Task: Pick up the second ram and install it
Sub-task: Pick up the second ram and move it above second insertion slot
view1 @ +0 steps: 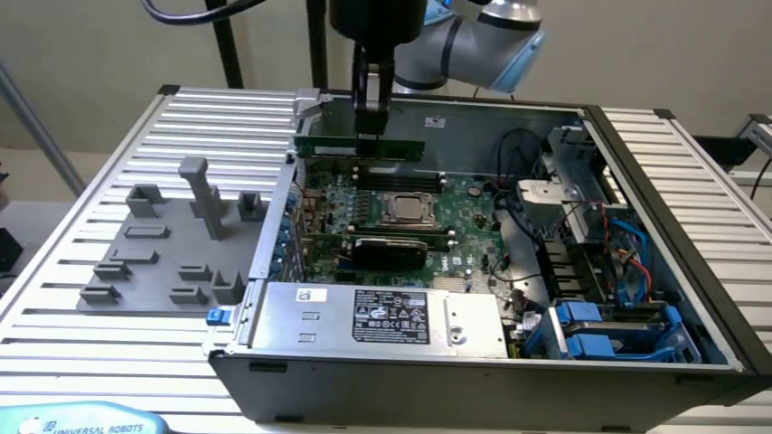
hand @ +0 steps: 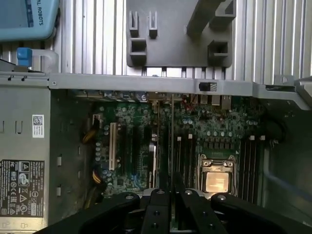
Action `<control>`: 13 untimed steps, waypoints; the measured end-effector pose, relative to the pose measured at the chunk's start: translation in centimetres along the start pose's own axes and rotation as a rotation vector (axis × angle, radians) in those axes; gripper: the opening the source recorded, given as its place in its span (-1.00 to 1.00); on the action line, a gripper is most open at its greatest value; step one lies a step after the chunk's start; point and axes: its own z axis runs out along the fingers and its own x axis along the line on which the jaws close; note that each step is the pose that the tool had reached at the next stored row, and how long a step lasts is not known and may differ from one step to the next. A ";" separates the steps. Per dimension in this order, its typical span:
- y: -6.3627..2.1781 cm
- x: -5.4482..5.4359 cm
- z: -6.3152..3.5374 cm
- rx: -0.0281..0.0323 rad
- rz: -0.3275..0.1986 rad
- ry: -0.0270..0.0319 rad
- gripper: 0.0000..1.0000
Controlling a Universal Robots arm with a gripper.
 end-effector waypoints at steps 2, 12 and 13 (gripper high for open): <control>-0.91 -0.5 0.34 0.0000 0.000 0.0000 -0.73; -3.93 -3.4 2.14 0.0000 0.000 0.0001 -0.73; -4.11 -3.7 2.33 0.0000 0.000 0.0000 -0.73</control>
